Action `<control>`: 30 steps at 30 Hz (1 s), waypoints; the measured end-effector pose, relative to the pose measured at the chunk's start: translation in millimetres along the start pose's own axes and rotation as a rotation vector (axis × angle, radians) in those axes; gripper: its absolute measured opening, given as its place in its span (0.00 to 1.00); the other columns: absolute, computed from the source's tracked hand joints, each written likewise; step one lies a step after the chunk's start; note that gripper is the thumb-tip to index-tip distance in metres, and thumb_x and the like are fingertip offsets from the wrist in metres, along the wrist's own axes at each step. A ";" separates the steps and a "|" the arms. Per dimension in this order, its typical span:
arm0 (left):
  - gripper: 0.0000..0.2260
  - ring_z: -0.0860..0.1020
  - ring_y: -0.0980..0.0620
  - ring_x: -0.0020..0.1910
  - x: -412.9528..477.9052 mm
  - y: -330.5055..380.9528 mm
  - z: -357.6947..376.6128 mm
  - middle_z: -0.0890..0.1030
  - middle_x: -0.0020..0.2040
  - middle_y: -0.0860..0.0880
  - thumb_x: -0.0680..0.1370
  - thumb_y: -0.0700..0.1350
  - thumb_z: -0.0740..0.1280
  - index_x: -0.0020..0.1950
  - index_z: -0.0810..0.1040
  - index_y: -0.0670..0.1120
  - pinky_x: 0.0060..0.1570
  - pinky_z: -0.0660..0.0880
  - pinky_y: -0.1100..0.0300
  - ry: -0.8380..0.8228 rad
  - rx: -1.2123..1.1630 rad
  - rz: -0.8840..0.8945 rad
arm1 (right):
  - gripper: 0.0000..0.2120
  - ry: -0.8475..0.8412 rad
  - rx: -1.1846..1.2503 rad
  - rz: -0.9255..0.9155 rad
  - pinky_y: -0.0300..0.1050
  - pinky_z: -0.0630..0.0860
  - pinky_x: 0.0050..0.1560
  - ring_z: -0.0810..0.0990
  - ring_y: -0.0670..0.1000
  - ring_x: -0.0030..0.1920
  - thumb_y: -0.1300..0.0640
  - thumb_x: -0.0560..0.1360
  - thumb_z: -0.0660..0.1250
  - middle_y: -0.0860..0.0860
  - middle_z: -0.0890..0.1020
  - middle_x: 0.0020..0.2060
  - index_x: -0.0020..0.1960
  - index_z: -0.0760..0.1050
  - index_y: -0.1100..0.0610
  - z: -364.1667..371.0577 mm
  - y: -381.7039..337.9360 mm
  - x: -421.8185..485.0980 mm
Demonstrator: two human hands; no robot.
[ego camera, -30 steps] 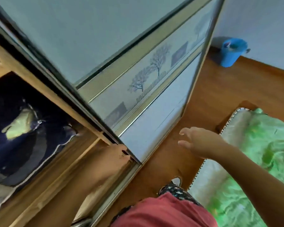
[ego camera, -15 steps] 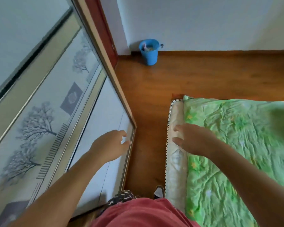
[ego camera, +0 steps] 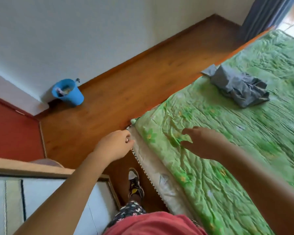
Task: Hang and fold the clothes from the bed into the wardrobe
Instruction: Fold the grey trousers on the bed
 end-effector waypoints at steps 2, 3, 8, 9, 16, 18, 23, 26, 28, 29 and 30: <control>0.15 0.77 0.51 0.50 43.0 4.5 -12.9 0.79 0.54 0.54 0.80 0.60 0.59 0.61 0.76 0.55 0.48 0.76 0.52 -0.024 0.040 0.079 | 0.23 0.026 0.021 0.072 0.49 0.79 0.52 0.80 0.55 0.57 0.37 0.80 0.59 0.49 0.79 0.57 0.71 0.68 0.45 -10.0 2.9 17.2; 0.15 0.77 0.51 0.49 63.6 5.5 -19.7 0.78 0.53 0.54 0.80 0.60 0.59 0.61 0.76 0.55 0.46 0.75 0.52 -0.039 0.063 0.120 | 0.23 0.037 0.034 0.108 0.49 0.79 0.52 0.81 0.55 0.56 0.37 0.80 0.59 0.49 0.79 0.57 0.71 0.69 0.45 -15.3 2.3 26.8; 0.17 0.77 0.50 0.55 144.2 -3.0 -70.5 0.79 0.58 0.53 0.81 0.60 0.59 0.65 0.75 0.54 0.52 0.77 0.51 -0.075 0.161 0.272 | 0.23 0.091 0.088 0.252 0.51 0.81 0.50 0.81 0.55 0.54 0.36 0.80 0.58 0.49 0.80 0.57 0.71 0.69 0.45 -47.9 -21.8 74.9; 0.18 0.77 0.49 0.57 154.6 -5.9 -81.6 0.79 0.60 0.53 0.81 0.60 0.59 0.67 0.75 0.54 0.54 0.77 0.51 -0.081 0.168 0.290 | 0.22 0.091 0.099 0.268 0.52 0.81 0.51 0.81 0.55 0.55 0.36 0.80 0.58 0.49 0.80 0.57 0.70 0.68 0.45 -53.5 -28.7 82.6; 0.21 0.77 0.50 0.61 195.0 -15.8 -126.2 0.78 0.63 0.53 0.81 0.61 0.59 0.70 0.73 0.54 0.59 0.76 0.49 -0.086 0.202 0.351 | 0.22 0.149 0.126 0.311 0.49 0.80 0.49 0.81 0.54 0.55 0.37 0.80 0.60 0.49 0.80 0.58 0.70 0.69 0.45 -79.8 -45.7 114.6; 0.21 0.77 0.50 0.61 200.9 -17.5 -130.0 0.78 0.62 0.53 0.81 0.61 0.58 0.71 0.73 0.54 0.59 0.76 0.50 -0.064 0.183 0.359 | 0.23 0.151 0.124 0.300 0.51 0.80 0.52 0.81 0.54 0.56 0.37 0.80 0.60 0.49 0.80 0.59 0.71 0.69 0.46 -81.5 -43.7 124.9; 0.21 0.77 0.52 0.60 220.8 -39.6 -147.0 0.78 0.62 0.54 0.82 0.61 0.58 0.71 0.72 0.54 0.58 0.77 0.49 -0.061 0.177 0.378 | 0.23 0.136 0.118 0.292 0.50 0.80 0.53 0.80 0.54 0.57 0.37 0.80 0.59 0.50 0.80 0.60 0.71 0.69 0.46 -93.7 -60.6 160.0; 0.21 0.77 0.51 0.61 254.4 -62.0 -169.0 0.78 0.65 0.53 0.82 0.60 0.59 0.72 0.72 0.54 0.57 0.78 0.49 -0.039 0.160 0.383 | 0.23 0.145 0.121 0.293 0.53 0.80 0.56 0.80 0.55 0.58 0.37 0.80 0.59 0.50 0.79 0.60 0.71 0.69 0.45 -111.6 -77.2 198.1; 0.21 0.78 0.51 0.61 282.6 -81.3 -183.1 0.78 0.65 0.53 0.82 0.60 0.59 0.72 0.71 0.55 0.57 0.78 0.49 -0.029 0.141 0.395 | 0.22 0.157 0.123 0.299 0.53 0.79 0.56 0.80 0.56 0.59 0.37 0.80 0.59 0.51 0.79 0.60 0.71 0.69 0.44 -121.7 -90.5 230.3; 0.21 0.78 0.51 0.61 298.4 -92.7 -189.5 0.78 0.66 0.52 0.82 0.60 0.59 0.73 0.71 0.55 0.57 0.79 0.49 -0.029 0.132 0.406 | 0.22 0.162 0.118 0.304 0.53 0.79 0.55 0.80 0.56 0.58 0.37 0.80 0.59 0.51 0.79 0.60 0.71 0.69 0.45 -126.1 -98.0 249.2; 0.21 0.78 0.51 0.61 314.8 -106.0 -195.8 0.77 0.67 0.52 0.82 0.60 0.60 0.73 0.71 0.55 0.57 0.79 0.50 -0.031 0.122 0.416 | 0.22 0.161 0.117 0.315 0.53 0.79 0.55 0.80 0.56 0.58 0.37 0.80 0.59 0.51 0.80 0.59 0.70 0.70 0.46 -129.0 -106.3 269.8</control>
Point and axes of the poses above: each hand's wrist, its own x-axis towards the middle knuckle, its own z-axis out of the palm, y = z × x, the point moved 10 cm from there along x, towards the middle knuckle
